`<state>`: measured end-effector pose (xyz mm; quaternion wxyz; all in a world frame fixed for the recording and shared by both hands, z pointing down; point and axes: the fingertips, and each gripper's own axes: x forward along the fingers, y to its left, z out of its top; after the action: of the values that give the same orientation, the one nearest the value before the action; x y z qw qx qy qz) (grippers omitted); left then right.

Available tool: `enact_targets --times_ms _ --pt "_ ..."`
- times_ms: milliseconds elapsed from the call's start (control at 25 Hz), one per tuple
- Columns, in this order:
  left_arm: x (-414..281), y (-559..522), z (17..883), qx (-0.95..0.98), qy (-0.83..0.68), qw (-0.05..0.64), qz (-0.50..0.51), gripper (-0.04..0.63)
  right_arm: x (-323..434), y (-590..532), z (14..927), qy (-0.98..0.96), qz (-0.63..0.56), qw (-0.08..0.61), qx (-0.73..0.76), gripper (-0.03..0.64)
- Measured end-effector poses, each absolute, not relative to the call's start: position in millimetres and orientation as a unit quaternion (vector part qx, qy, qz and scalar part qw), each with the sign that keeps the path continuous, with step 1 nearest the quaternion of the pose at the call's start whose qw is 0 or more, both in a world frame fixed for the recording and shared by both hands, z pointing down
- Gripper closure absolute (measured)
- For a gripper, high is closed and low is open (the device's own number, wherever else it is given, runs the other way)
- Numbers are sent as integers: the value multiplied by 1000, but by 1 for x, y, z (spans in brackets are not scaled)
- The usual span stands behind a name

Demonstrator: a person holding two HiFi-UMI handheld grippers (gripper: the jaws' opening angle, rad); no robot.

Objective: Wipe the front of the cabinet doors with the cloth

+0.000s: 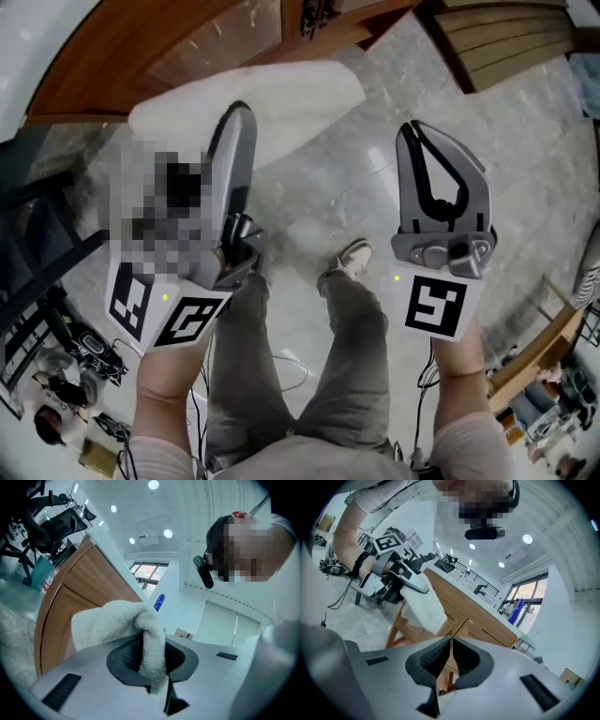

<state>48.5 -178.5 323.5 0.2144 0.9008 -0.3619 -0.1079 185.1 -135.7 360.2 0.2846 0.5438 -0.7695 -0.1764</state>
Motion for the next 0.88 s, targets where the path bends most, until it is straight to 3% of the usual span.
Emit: enact_targets --times_ms 400,880 --pt "17 -165 203 884 -372 264 -100 535 178 -125 230 -751 -149 320 558 569" --pt "13 -176 72 855 -401 294 -146 535 208 -138 96 -728 -144 313 593 569"
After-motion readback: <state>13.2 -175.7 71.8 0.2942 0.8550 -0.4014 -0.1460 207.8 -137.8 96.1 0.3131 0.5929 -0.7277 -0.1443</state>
